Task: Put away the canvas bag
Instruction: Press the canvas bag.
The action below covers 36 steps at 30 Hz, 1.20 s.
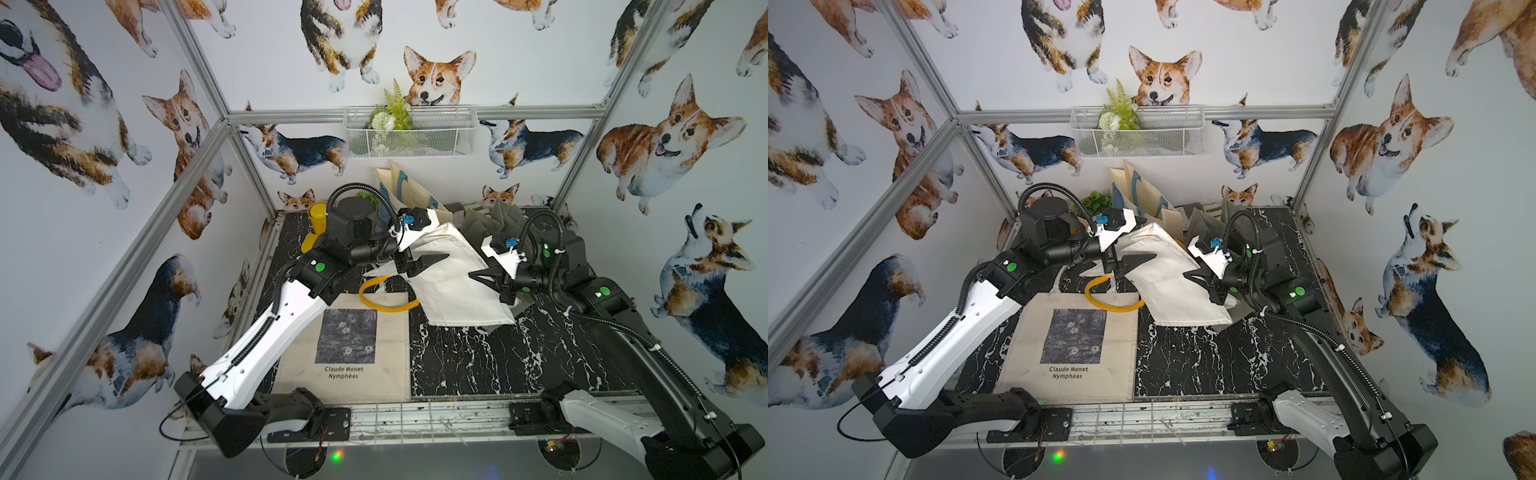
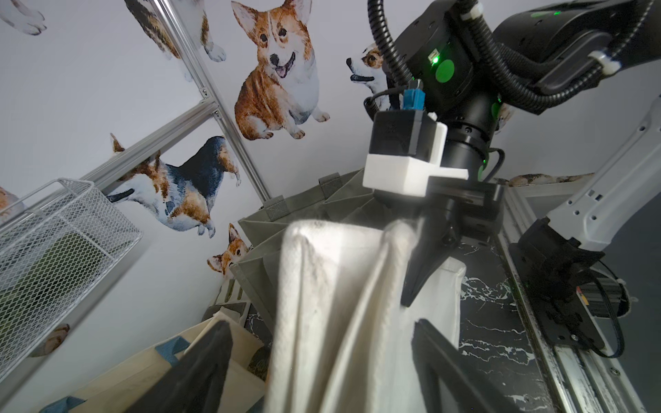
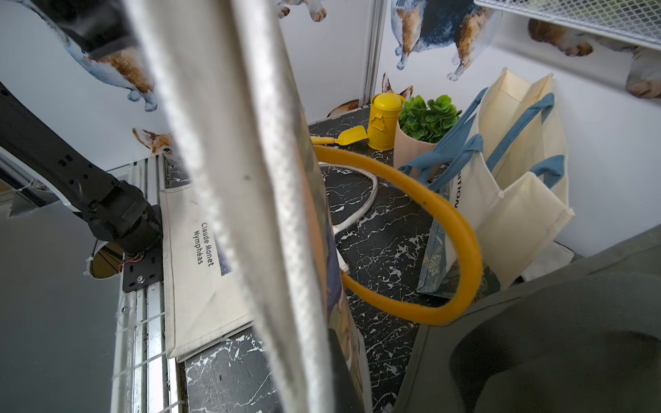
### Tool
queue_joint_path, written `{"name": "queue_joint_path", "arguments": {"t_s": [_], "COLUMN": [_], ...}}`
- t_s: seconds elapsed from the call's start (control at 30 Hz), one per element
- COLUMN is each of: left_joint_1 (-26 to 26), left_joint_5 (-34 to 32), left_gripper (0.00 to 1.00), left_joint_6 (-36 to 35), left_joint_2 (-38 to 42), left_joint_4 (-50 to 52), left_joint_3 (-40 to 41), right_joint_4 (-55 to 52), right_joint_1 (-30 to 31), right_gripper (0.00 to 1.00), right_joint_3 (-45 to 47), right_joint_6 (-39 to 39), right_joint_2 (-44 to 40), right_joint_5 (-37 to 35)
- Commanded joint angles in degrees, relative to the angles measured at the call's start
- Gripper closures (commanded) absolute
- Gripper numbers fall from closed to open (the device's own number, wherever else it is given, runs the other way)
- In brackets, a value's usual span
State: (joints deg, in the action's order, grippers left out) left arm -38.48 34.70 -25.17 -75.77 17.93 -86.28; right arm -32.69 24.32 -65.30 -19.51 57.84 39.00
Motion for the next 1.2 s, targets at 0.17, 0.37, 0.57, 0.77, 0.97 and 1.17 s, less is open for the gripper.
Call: {"name": "queue_joint_path", "arguments": {"t_s": [0.17, 0.37, 0.57, 0.77, 0.97, 1.17], "left_joint_1": [-1.92, -1.91, 2.39, 8.68, 11.75, 12.79], "left_joint_5": [4.4, 2.08, 4.33, 9.54, 9.96, 3.07], "left_gripper": [0.54, 1.0, 1.0, 1.0, 1.0, 0.96], "left_joint_6": [-5.59, -6.56, 0.28, 12.57, 17.15, 15.82], "left_joint_2": [-6.33, -5.6, -2.06, 0.63, 1.59, 2.33], "left_joint_4": [7.75, 4.61, -7.78, -24.42, -29.22, -25.03], "left_joint_3": [-8.64, -6.96, -1.95, 3.48, 5.67, 6.54], "right_joint_4": [-1.76, -0.85, 1.79, 3.33, 4.08, 8.49], "right_joint_1": [-0.04, 0.0, -0.9, -1.81, -1.95, -1.93], "right_gripper": [1.0, 0.59, 0.38, 0.38, 0.61, 1.0], "right_joint_3": [-1.71, 0.53, 7.26, 10.63, 10.98, 8.57], "right_joint_6": [-3.9, -1.36, 2.23, 4.57, 5.06, 6.76], "right_joint_2": [0.53, -0.77, -4.68, -7.2, -6.62, -5.06], "right_joint_5": [-1.64, -3.45, -4.55, -5.07, -7.34, -8.92]}}
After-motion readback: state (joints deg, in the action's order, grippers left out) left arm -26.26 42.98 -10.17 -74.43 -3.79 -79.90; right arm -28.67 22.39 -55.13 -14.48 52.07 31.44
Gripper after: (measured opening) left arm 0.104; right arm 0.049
